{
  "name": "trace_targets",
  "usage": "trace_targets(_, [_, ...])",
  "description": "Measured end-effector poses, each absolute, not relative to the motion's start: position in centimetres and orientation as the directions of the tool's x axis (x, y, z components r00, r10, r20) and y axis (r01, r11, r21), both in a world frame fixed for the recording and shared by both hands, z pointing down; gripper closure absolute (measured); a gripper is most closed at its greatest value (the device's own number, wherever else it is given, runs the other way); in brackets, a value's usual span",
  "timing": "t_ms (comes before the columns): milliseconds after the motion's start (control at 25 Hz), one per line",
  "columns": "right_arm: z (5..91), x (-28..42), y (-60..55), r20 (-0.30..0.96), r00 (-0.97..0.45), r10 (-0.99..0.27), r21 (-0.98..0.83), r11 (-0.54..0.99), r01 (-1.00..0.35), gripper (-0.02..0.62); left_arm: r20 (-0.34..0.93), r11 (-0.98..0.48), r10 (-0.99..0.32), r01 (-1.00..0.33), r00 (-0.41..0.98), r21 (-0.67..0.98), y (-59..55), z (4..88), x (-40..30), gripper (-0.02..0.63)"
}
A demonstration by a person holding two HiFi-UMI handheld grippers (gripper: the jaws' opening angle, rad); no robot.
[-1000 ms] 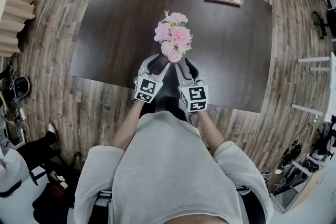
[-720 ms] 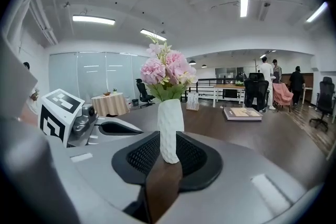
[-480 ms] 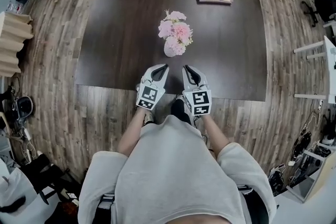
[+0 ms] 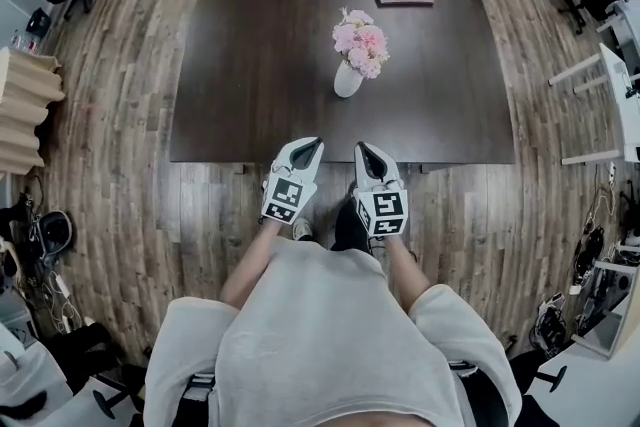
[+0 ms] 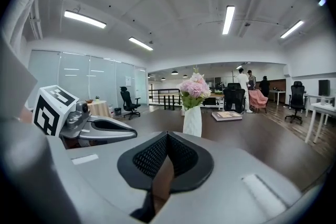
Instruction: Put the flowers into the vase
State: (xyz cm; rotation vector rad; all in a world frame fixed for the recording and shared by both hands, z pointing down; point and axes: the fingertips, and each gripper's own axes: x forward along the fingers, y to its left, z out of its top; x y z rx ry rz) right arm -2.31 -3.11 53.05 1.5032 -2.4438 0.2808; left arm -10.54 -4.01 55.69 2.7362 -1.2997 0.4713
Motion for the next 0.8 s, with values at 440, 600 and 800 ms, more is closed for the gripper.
trace_targets(440, [51.5,1.4,4.2,0.306,-0.416,-0.856,-0.042,0.424,-0.905,0.598,0.276,-0.606,-0.772,-0.794,0.573,-0.047,2.4,53.3,-8.4,0.595])
trace_targets(600, [51.1,4.3,7.7,0.297,-0.432,-0.852,-0.040,0.441,-0.897,0.600,0.278,-0.581,-0.788,-0.813,0.549,-0.043,5.7,53.1,-5.9,0.595])
trace_targets(800, [50.9,7.0,11.3,0.285,-0.451,-0.846,-0.046,0.458,-0.888,0.600,0.274,-0.556,-0.804,-0.831,0.528,-0.031,9.2,53.0,-3.1,0.595])
